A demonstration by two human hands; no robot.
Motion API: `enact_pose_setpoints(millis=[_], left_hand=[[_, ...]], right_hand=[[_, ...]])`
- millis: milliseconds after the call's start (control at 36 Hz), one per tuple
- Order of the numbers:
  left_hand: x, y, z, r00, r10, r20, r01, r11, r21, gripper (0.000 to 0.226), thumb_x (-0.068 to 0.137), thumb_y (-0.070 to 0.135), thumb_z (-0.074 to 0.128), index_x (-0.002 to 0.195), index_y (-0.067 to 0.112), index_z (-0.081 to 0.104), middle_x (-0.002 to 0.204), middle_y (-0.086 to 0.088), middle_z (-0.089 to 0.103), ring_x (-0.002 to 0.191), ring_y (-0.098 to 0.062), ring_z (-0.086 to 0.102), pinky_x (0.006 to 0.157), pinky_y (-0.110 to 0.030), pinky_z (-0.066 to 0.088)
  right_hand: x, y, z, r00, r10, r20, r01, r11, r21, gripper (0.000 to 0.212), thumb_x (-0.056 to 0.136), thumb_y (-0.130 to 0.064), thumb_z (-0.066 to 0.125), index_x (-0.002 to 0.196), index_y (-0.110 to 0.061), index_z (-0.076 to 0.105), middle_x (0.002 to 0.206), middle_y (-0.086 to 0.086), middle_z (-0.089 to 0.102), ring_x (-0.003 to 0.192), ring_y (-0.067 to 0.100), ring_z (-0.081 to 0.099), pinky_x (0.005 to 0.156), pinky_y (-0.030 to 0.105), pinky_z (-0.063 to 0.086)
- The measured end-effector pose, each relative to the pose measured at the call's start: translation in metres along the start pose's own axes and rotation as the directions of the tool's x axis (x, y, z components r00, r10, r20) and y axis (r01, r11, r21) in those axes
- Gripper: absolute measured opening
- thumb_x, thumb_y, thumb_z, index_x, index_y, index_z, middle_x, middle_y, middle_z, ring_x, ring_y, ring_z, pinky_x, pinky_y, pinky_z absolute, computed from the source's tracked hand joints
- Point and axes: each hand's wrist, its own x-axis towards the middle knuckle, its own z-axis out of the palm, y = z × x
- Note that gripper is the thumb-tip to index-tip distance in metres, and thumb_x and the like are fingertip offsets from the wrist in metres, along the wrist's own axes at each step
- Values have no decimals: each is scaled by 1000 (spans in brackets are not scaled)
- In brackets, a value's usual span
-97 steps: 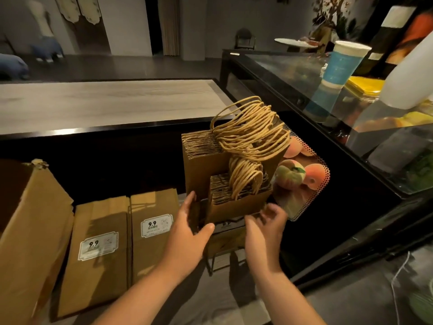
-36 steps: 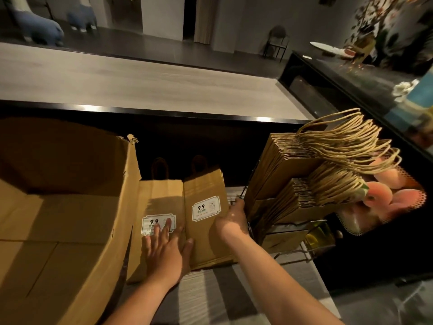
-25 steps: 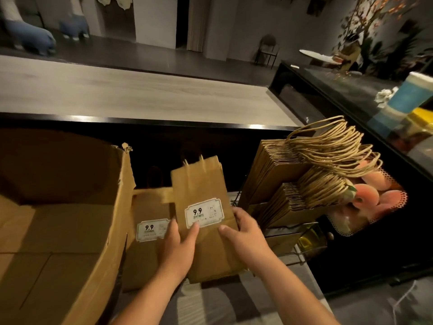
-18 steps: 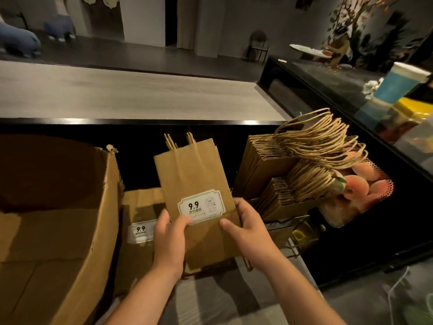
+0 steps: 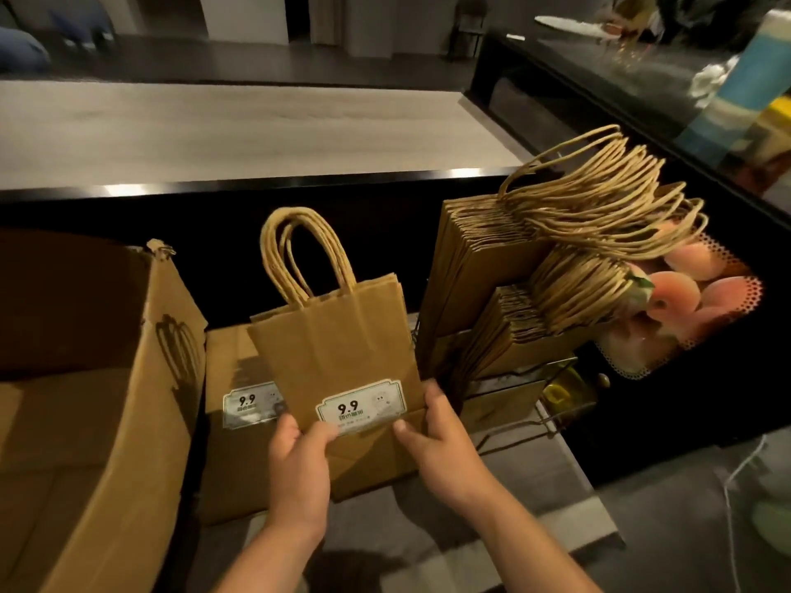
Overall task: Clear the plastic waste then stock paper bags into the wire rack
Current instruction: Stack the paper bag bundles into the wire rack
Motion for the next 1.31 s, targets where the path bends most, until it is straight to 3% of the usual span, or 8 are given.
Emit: enact_pose_setpoints(millis=[222, 361, 472, 583, 806, 944, 1111, 1306], left_hand=[[1, 23, 15, 990, 144, 0, -144, 989, -18, 32, 85, -8, 55, 79, 23, 61, 80, 5, 67, 86, -19, 62, 82, -38, 47], [15, -6, 17, 1000, -15, -21, 18, 992, 125, 10, 82, 8, 66, 81, 13, 57, 74, -1, 56, 86, -41, 57, 79, -49, 48], [20, -17, 17, 999, -43, 12, 41, 989, 143, 19, 83, -3, 63, 82, 8, 48, 77, -7, 54, 76, -23, 56, 65, -35, 45], [18, -7, 19, 996, 33, 88, -52, 973, 226, 13, 81, 4, 71, 92, 7, 63, 86, -8, 69, 92, -33, 65, 80, -43, 51], [-23, 35, 31, 935, 185, 302, -223, 970, 98, 24, 77, -12, 63, 83, 11, 64, 66, 10, 72, 67, 1, 67, 59, -8, 50], [-37, 47, 48, 884, 294, 364, -358, 925, 124, 13, 77, 12, 75, 76, 14, 62, 62, 15, 70, 58, 7, 63, 54, -6, 47], [-51, 61, 99, 852, 341, 397, -389, 920, 46, 34, 82, -6, 65, 88, 27, 58, 65, 31, 66, 65, 16, 61, 54, 1, 42], [-40, 59, 130, 853, 454, 258, -483, 873, 61, 36, 82, 1, 67, 116, 14, 60, 92, 16, 70, 88, 8, 64, 69, -4, 47]], right_hand=[[9, -18, -12, 982, -185, -45, 186, 983, 13, 43, 96, 0, 52, 120, -35, 48, 112, -25, 63, 113, -6, 56, 95, 13, 43], [20, 1, -5, 1000, -14, 15, 16, 991, -131, 62, 98, -3, 48, 136, -46, 25, 131, -17, 48, 125, -6, 44, 100, 5, 32], [19, -1, -2, 998, 69, 3, -68, 984, -164, 67, 102, -12, 47, 154, -23, 6, 136, -14, 29, 131, -1, 21, 106, 11, 18], [16, -7, -6, 998, 46, -31, -51, 984, -170, 61, 99, -16, 49, 153, -22, 21, 143, -3, 49, 136, 11, 42, 116, 36, 35], [-44, -46, -71, 991, -114, 67, 127, 956, -264, 23, 103, -28, 45, 121, -41, 51, 118, -26, 57, 112, -8, 52, 96, 19, 45], [-37, -40, -129, 999, 27, 18, -11, 811, -585, 25, 103, -35, 42, 83, -31, 55, 83, -12, 59, 78, 1, 55, 75, 24, 46], [0, -28, -153, 962, 270, 51, -69, 418, -906, 37, 101, -39, 34, 113, -18, 62, 116, 6, 63, 106, 24, 58, 92, 37, 48], [31, -25, -157, 842, 495, 216, 43, 338, -940, 44, 103, -32, 27, 126, -11, 58, 136, 12, 54, 121, 30, 51, 98, 35, 38]])
